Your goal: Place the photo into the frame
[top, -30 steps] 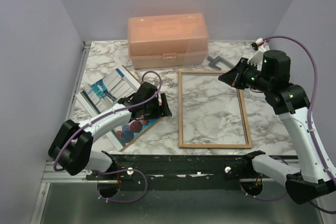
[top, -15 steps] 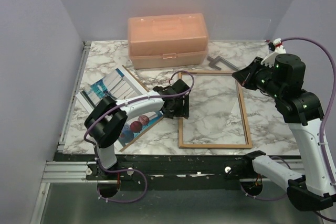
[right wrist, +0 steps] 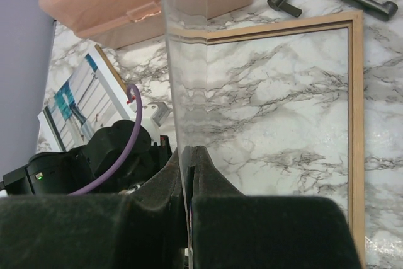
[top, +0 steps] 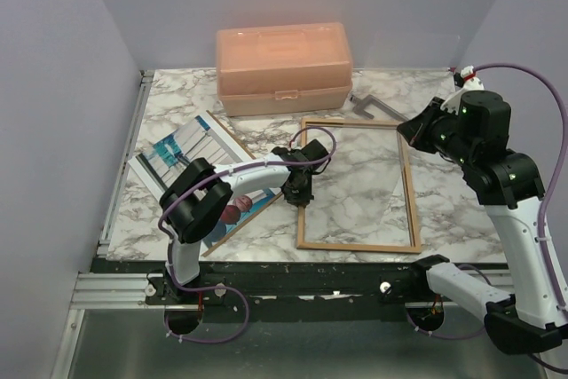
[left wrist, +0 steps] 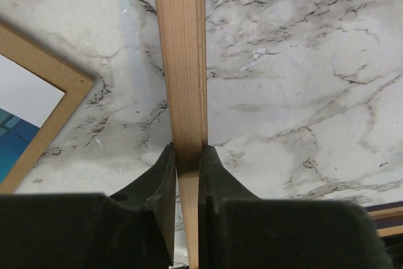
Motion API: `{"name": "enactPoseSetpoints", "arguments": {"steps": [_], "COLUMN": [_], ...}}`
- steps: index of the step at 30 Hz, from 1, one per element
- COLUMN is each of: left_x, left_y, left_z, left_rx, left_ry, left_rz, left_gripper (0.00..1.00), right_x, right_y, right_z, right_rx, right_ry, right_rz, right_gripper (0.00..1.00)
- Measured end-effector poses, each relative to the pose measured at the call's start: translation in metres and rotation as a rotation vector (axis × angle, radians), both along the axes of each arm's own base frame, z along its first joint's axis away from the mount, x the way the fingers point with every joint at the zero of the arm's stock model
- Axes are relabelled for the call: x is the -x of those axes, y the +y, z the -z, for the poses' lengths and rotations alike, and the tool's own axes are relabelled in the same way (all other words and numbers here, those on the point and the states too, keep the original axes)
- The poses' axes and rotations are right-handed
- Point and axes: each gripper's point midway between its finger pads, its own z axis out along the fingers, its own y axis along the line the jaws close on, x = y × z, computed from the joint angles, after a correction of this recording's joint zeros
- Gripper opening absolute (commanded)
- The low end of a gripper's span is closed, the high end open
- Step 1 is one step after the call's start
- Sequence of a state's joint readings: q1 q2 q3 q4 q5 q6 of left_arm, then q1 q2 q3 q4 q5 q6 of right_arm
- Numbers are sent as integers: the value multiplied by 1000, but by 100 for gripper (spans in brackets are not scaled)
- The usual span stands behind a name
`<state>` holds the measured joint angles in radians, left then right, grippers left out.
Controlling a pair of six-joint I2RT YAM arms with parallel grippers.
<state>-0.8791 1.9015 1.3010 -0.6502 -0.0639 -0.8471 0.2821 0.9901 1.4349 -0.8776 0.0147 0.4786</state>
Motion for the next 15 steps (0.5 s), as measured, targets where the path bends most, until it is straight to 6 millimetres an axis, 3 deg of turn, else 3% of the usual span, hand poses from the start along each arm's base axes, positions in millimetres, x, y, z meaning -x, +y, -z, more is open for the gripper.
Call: {"name": "enactPoseSetpoints", "arguments": {"steps": [2, 15], "left_x": [0, 11], "left_y": [0, 15], "left_z": [0, 0], "left_rx": [5, 4], "left_ry": [1, -1], "left_rz": [-14, -55], "left_gripper": [0, 0], "right_x": [0, -3], "right_y": [0, 6], "right_z": [4, 43], "right_rx": [3, 19], "right_ry": [8, 109], "right_rz": [-1, -26], "right_gripper": [1, 1]}}
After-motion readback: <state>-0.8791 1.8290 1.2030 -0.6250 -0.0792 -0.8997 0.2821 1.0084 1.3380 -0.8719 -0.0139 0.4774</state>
